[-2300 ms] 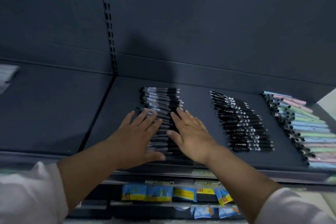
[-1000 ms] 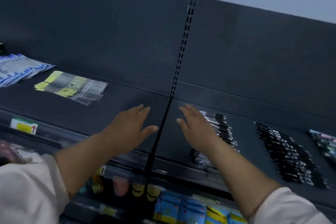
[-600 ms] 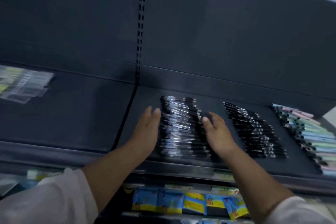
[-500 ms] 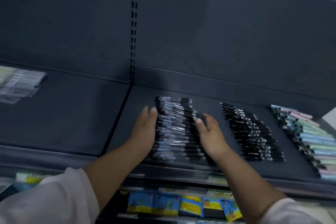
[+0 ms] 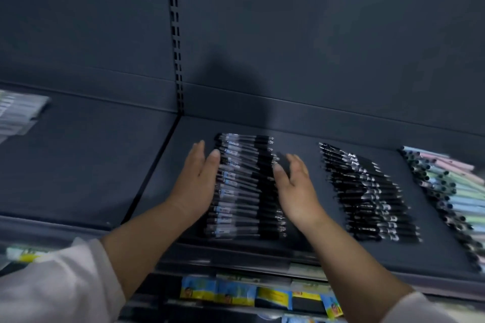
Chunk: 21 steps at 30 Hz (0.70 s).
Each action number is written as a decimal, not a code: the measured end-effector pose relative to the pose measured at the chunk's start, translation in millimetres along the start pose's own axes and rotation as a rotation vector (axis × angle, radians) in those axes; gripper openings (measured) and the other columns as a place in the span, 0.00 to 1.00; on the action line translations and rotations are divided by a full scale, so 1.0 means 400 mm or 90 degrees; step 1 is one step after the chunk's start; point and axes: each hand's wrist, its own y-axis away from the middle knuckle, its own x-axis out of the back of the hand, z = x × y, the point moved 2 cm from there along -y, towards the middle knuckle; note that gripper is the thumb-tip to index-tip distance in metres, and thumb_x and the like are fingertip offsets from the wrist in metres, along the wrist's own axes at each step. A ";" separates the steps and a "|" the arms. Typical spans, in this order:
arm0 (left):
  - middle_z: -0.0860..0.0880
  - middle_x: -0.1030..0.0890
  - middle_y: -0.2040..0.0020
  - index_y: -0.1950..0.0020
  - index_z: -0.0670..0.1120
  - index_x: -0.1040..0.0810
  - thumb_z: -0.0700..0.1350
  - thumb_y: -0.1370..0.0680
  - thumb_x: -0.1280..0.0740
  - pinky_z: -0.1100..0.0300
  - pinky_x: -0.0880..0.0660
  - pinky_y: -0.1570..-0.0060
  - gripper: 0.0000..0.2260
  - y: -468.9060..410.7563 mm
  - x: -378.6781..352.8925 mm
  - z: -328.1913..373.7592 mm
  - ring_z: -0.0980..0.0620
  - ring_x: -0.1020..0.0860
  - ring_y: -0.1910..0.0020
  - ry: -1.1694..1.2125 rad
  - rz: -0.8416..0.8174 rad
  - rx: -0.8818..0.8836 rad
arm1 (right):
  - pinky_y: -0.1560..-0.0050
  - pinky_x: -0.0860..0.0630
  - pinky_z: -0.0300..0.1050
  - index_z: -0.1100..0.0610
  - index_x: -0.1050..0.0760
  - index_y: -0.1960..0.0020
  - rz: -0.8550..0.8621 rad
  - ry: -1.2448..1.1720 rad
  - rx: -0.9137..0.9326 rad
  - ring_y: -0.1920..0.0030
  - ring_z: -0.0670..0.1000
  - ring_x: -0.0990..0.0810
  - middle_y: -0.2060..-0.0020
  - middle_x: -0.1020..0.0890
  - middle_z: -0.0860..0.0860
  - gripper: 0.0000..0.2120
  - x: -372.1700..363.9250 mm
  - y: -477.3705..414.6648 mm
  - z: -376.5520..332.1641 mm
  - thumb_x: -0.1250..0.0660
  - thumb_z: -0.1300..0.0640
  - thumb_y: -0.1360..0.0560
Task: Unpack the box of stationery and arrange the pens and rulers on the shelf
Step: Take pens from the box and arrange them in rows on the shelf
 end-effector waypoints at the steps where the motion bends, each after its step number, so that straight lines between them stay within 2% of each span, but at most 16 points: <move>1: 0.56 0.53 0.22 0.22 0.52 0.54 0.60 0.20 0.52 0.58 0.56 0.25 0.28 -0.015 0.006 0.004 0.60 0.53 0.24 -0.003 0.002 0.005 | 0.34 0.52 0.32 0.56 0.46 0.22 -0.003 -0.001 -0.003 0.24 0.47 0.48 0.23 0.47 0.50 0.27 0.002 -0.013 0.002 0.46 0.48 0.18; 11: 0.55 0.52 0.21 0.22 0.51 0.53 0.60 0.19 0.53 0.56 0.55 0.25 0.28 -0.092 -0.019 0.038 0.58 0.53 0.24 -0.019 -0.051 0.039 | 0.27 0.51 0.40 0.59 0.47 0.23 -0.035 -0.015 0.000 0.23 0.49 0.48 0.23 0.46 0.53 0.28 -0.033 -0.101 -0.037 0.45 0.49 0.18; 15: 0.56 0.46 0.24 0.22 0.51 0.47 0.55 0.17 0.53 0.65 0.54 0.31 0.23 -0.077 -0.041 0.047 0.61 0.50 0.26 -0.032 -0.075 -0.008 | 0.27 0.52 0.39 0.59 0.49 0.22 -0.073 -0.002 0.039 0.23 0.48 0.49 0.23 0.47 0.52 0.28 -0.059 -0.101 -0.049 0.46 0.49 0.18; 17: 0.56 0.45 0.25 0.23 0.51 0.47 0.55 0.17 0.53 0.66 0.54 0.34 0.23 -0.075 -0.046 0.050 0.61 0.49 0.26 -0.025 -0.076 -0.015 | 0.27 0.53 0.39 0.58 0.49 0.22 -0.071 -0.003 0.040 0.23 0.48 0.50 0.23 0.47 0.52 0.28 -0.060 -0.105 -0.047 0.46 0.49 0.18; 19: 0.59 0.41 0.29 0.23 0.52 0.45 0.54 0.17 0.52 0.67 0.53 0.35 0.22 -0.078 -0.047 0.051 0.60 0.48 0.26 -0.007 -0.070 -0.013 | 0.27 0.52 0.38 0.58 0.48 0.23 -0.064 -0.003 0.041 0.23 0.48 0.49 0.23 0.46 0.52 0.28 -0.059 -0.109 -0.047 0.46 0.49 0.18; 21: 0.63 0.39 0.36 0.24 0.52 0.43 0.53 0.17 0.52 0.68 0.50 0.37 0.20 -0.080 -0.042 0.052 0.63 0.44 0.30 0.014 -0.062 -0.015 | 0.26 0.50 0.39 0.58 0.46 0.23 -0.040 -0.013 0.041 0.24 0.48 0.47 0.23 0.44 0.52 0.27 -0.058 -0.114 -0.045 0.45 0.49 0.18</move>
